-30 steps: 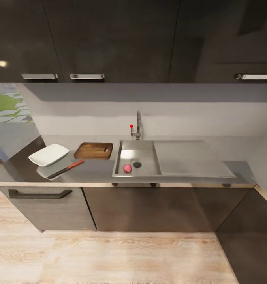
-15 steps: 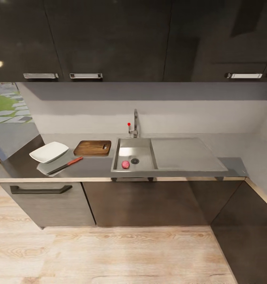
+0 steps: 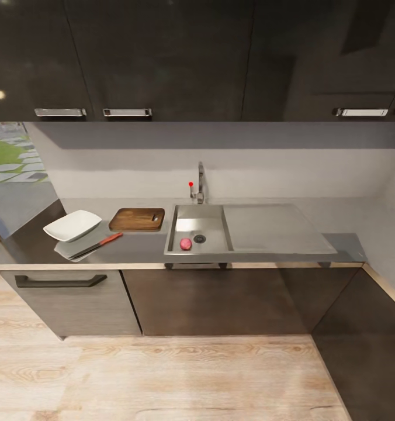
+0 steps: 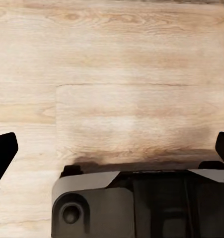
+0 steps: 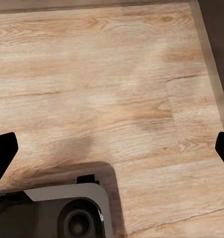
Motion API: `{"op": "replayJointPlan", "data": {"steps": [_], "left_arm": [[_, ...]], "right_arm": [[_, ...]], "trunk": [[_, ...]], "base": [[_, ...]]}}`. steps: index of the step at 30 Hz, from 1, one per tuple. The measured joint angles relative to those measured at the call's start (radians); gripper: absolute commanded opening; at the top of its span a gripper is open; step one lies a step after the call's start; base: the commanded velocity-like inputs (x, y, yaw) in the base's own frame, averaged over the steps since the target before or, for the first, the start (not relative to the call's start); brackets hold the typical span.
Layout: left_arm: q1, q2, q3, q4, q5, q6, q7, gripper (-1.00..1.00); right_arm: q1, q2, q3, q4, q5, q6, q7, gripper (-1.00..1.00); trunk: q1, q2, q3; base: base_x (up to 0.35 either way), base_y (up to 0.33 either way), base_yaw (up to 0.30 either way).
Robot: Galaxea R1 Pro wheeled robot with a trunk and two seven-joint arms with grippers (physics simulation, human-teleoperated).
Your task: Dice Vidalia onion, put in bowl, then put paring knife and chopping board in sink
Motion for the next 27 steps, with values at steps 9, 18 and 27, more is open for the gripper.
{"op": "replayJointPlan", "data": {"steps": [9, 18, 27], "left_arm": [[-0.126, -0.025, -0.006, -0.139, -0.010, 0.206, 0.000, 1.00], [-0.224, -0.069, -0.087, -0.174, -0.018, 0.240, 0.000, 1.00], [-0.434, -0.132, -0.114, -0.179, -0.050, 0.415, 0.005, 1.00]], "right_arm": [[0.000, 0.000, 0.000, -0.001, -0.001, 0.000, 0.000, 1.00], [0.000, 0.000, 0.000, -0.001, -0.001, 0.000, 0.000, 1.00], [0.000, 0.000, 0.000, -0.001, -0.001, 0.001, -0.001, 1.00]], "trunk": [[0.000, 0.000, 0.000], [0.000, 0.000, 0.000], [0.000, 0.000, 0.000]], "base": [[0.000, 0.000, 0.000], [0.000, 0.000, 0.000], [0.000, 0.000, 0.000]]}}
